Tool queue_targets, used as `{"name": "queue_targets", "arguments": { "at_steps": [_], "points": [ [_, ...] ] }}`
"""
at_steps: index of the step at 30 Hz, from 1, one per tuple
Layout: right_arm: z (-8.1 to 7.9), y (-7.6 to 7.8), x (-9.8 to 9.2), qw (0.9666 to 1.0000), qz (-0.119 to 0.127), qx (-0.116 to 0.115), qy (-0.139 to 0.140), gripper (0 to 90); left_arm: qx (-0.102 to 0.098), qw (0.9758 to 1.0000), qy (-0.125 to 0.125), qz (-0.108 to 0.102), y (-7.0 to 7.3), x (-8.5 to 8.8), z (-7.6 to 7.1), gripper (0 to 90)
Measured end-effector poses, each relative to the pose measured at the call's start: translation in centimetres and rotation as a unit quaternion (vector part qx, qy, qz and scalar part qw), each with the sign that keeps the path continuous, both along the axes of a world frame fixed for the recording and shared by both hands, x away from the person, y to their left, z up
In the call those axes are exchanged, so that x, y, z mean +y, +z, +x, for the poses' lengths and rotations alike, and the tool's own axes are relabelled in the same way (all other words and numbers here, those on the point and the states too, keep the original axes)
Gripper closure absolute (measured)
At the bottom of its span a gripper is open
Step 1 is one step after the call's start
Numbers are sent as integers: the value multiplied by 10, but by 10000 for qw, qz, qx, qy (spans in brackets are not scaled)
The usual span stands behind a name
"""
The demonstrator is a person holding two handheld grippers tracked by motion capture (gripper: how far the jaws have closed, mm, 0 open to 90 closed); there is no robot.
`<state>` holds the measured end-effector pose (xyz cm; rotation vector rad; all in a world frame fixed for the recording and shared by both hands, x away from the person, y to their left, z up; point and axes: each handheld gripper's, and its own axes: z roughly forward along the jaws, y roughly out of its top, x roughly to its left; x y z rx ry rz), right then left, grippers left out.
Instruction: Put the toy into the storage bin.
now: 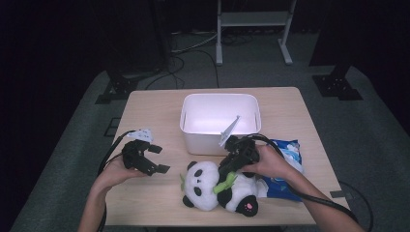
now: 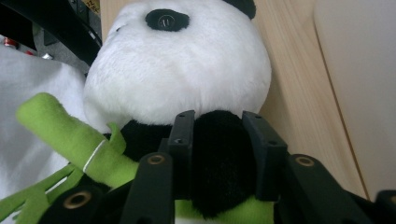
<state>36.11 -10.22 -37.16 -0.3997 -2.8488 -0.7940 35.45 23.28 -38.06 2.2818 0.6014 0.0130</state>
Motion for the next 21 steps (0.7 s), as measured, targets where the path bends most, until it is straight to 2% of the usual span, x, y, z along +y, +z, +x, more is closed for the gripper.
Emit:
{"name": "queue_targets", "arguments": {
  "at_steps": [12,15,21],
  "points": [
    [-6,6,-2,9998,166,-10,83,726,16,10000,11,-6,-1,0,1,87],
    [-7,10,-2,9996,243,-93,116,731,14,10000,19,-14,-1,1,1,87],
    [-8,18,-4,9994,242,-248,28,733,2,10000,51,-49,0,4,1,87]
  ]
}}
